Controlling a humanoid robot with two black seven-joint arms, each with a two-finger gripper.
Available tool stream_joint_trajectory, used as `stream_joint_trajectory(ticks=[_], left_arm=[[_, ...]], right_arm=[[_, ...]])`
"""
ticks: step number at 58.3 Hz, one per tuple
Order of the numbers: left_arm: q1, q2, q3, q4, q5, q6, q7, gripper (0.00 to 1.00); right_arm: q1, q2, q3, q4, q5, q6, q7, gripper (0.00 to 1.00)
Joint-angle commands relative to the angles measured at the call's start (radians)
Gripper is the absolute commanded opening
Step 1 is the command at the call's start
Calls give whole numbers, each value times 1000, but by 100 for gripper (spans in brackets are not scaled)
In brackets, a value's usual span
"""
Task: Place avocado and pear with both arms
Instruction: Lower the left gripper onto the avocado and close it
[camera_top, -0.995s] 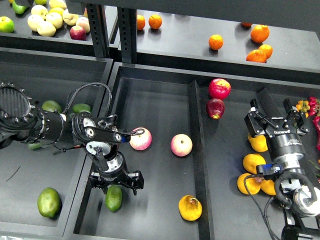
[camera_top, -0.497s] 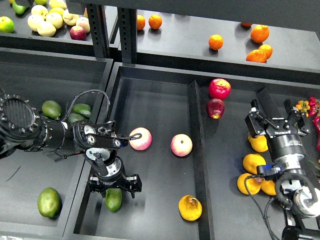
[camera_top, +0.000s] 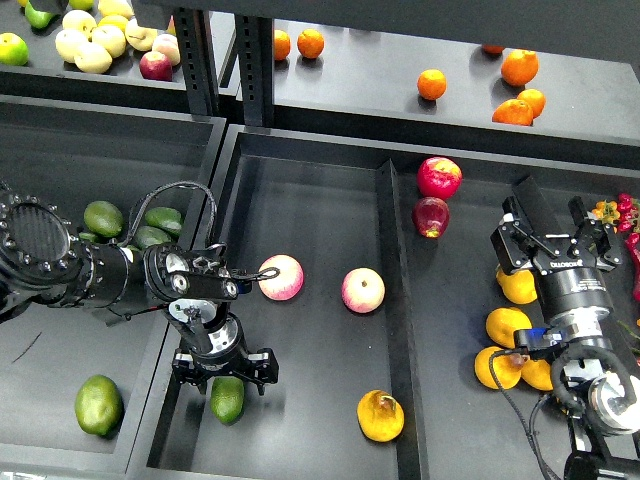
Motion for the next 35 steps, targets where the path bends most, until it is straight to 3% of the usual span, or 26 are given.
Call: stream_joint_trajectory(ticks=[1,18,35], left_arm=[[14,-2,-10,15,16,0,0,97],[16,-6,-28,24,22,0,0,84],[16,-6,-48,35,16,0,0,57]], right_arm=[[0,0,2,0,0,0,0,100],[0,0,0,0,0,0,0,100],[-5,0,0,0,2,0,-1,100]])
